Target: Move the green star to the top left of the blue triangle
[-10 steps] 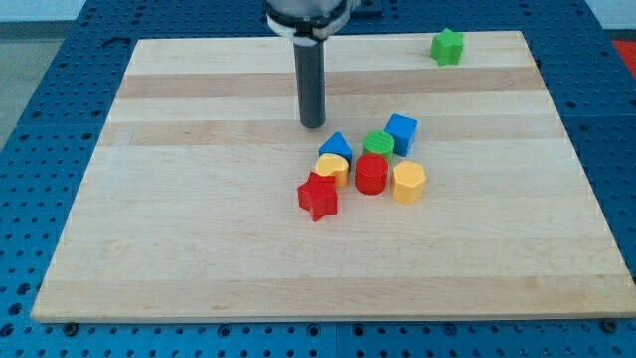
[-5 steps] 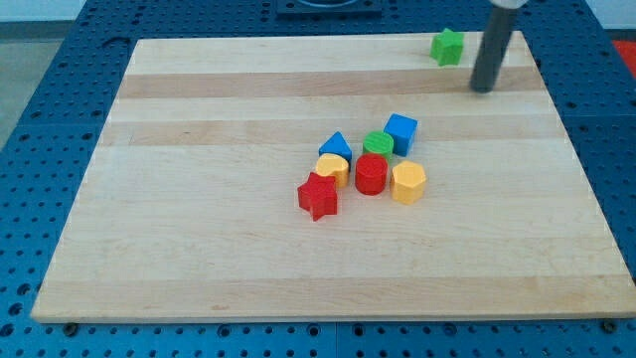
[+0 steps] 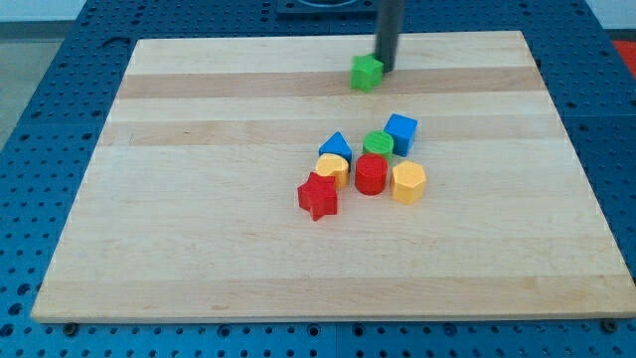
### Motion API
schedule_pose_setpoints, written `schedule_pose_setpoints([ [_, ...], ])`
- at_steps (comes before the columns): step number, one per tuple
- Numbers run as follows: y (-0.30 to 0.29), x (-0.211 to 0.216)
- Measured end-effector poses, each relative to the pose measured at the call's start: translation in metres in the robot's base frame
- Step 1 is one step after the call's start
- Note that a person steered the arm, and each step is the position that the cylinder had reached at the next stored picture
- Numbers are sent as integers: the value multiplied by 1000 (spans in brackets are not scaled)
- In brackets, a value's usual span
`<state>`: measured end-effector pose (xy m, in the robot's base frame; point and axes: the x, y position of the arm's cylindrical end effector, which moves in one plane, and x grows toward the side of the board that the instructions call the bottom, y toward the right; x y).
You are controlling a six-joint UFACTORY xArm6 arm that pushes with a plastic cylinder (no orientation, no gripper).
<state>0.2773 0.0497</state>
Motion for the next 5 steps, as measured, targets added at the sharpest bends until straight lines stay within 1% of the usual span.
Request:
schedule_pose_setpoints([
  [1,-26,13],
  [2,-28,7],
  [3,-55,18],
  [5,-74,24],
])
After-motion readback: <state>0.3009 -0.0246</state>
